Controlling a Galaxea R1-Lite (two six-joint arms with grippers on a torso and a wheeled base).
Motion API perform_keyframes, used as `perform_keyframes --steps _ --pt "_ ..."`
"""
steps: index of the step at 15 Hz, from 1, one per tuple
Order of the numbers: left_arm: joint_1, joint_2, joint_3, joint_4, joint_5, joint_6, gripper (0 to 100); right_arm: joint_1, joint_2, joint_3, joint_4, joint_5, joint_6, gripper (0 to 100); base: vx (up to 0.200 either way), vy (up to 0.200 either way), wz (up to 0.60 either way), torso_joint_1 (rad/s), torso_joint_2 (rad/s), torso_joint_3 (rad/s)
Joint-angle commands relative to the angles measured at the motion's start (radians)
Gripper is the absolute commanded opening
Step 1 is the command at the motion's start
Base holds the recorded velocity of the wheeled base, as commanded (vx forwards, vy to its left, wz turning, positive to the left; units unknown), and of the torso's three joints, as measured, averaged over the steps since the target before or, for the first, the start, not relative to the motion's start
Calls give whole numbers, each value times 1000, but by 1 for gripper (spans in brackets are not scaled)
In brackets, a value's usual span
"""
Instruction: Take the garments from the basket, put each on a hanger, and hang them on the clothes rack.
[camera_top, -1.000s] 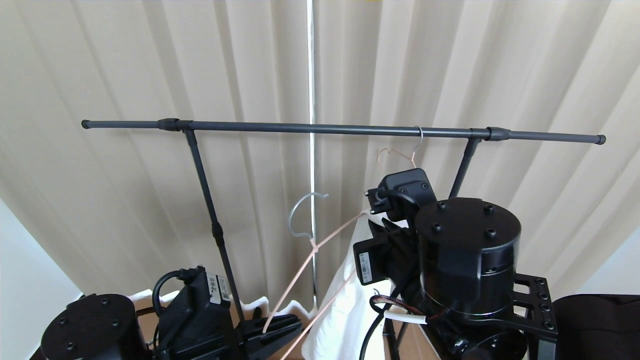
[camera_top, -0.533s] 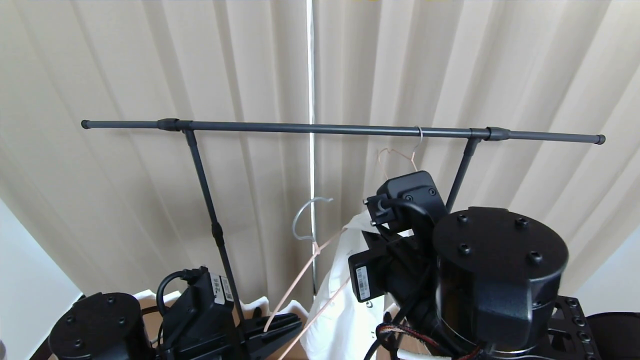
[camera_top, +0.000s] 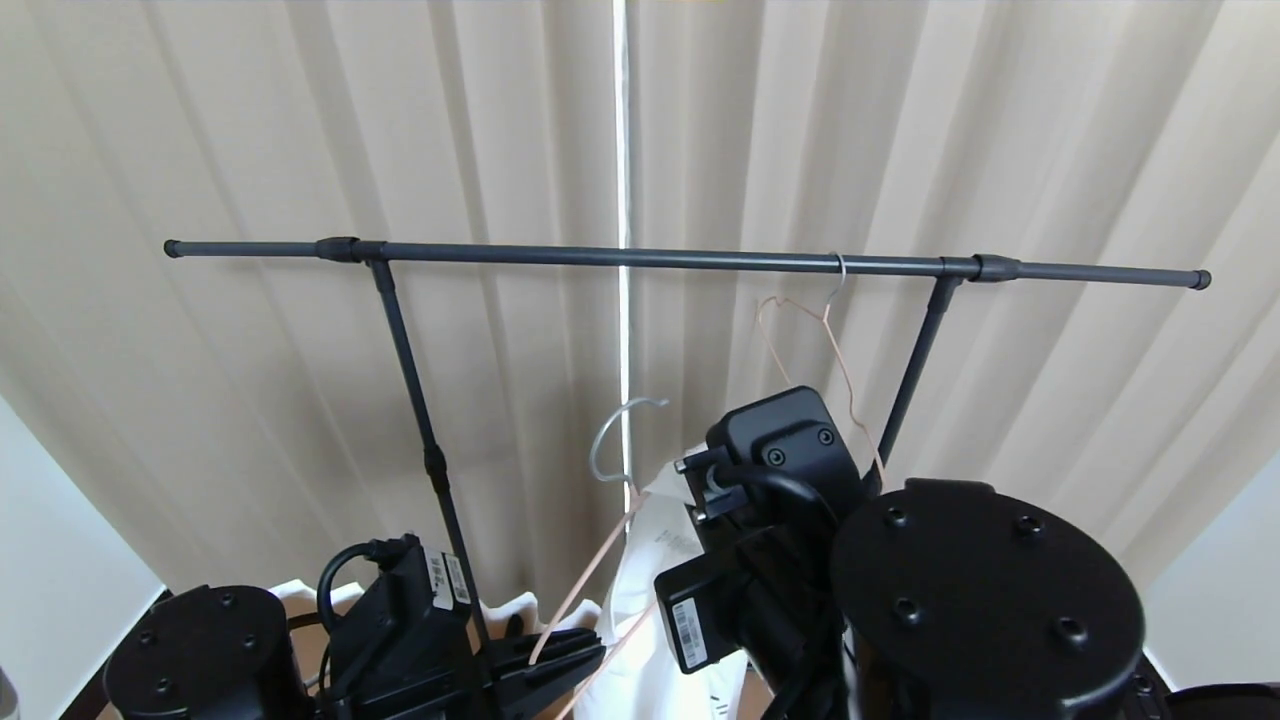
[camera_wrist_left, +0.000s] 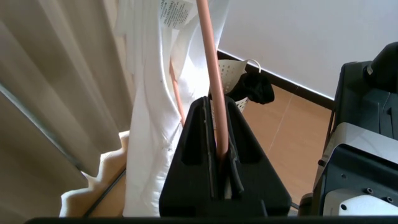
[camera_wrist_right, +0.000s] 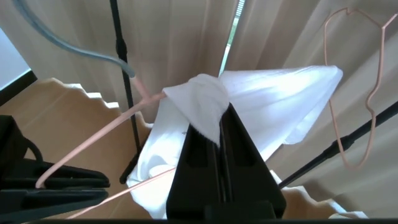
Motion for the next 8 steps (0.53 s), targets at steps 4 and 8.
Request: perform_keyframes --steps 4,8 --pt "0 3 -2 -1 0 0 0 30 -4 10 -12 1 3 0 0 0 0 0 0 0" --pt "2 1 -4 -1 1 0 0 47 -4 19 -12 1 2 0 0 0 0 0 0 0"
